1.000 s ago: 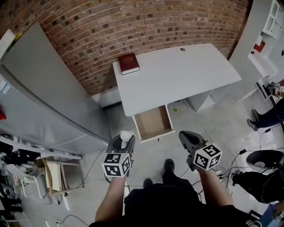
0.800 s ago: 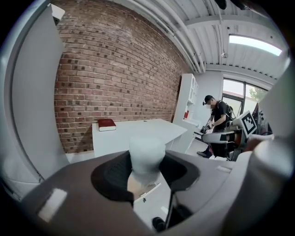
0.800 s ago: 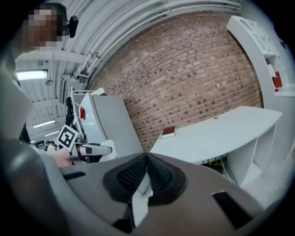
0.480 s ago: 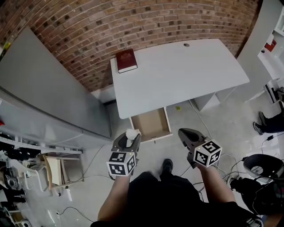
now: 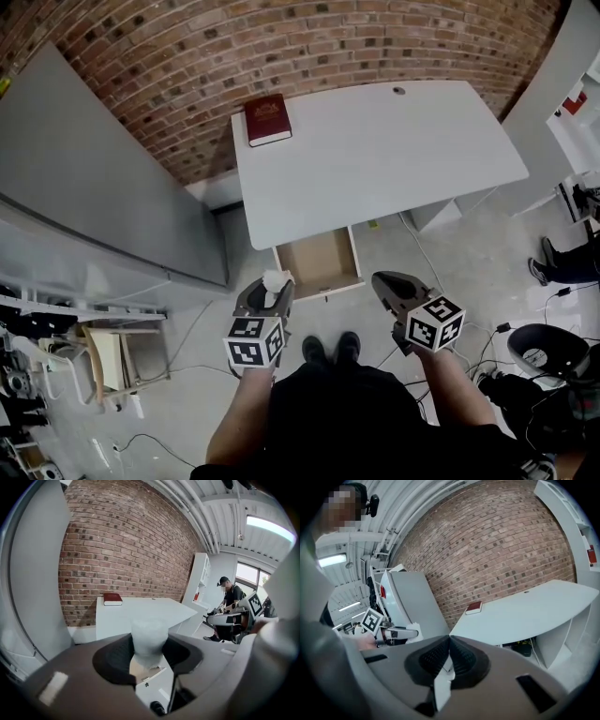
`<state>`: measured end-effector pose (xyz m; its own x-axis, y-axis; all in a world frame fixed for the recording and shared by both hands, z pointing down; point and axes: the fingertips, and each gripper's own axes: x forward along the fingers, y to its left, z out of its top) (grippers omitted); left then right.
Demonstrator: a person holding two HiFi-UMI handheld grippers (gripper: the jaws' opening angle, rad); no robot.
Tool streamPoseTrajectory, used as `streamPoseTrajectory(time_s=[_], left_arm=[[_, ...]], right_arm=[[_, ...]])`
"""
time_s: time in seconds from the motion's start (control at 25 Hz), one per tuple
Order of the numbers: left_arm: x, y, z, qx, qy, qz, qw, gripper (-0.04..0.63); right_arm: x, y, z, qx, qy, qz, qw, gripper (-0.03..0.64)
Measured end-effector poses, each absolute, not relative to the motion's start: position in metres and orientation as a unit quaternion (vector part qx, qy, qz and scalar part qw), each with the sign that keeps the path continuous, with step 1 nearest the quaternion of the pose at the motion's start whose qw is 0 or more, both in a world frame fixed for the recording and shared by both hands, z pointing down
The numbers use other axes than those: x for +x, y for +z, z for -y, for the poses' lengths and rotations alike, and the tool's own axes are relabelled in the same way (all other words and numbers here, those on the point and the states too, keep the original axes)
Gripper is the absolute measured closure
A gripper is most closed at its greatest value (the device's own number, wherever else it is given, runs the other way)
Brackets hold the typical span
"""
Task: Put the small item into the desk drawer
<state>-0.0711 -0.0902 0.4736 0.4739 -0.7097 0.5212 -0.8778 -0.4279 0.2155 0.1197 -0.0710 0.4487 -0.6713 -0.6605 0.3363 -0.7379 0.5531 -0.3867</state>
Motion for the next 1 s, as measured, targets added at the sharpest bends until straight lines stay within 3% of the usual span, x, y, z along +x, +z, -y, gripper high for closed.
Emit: streamPoseTrajectory(time_s=[0.56,1.0], left_arm=[[-0.097,0.523,0.099,0.841,0.216,0.432,0.244,0.405],[-0.065,0.566,0.105,0.838,0.275,0.393,0.259,0.405]], right_arm=[[0.085,0.476,0.077,0.424,0.273,0.858,0.096,0.604],[0.088,0.522,0.09,0.414,0.313,0.851,0.075,0.604]])
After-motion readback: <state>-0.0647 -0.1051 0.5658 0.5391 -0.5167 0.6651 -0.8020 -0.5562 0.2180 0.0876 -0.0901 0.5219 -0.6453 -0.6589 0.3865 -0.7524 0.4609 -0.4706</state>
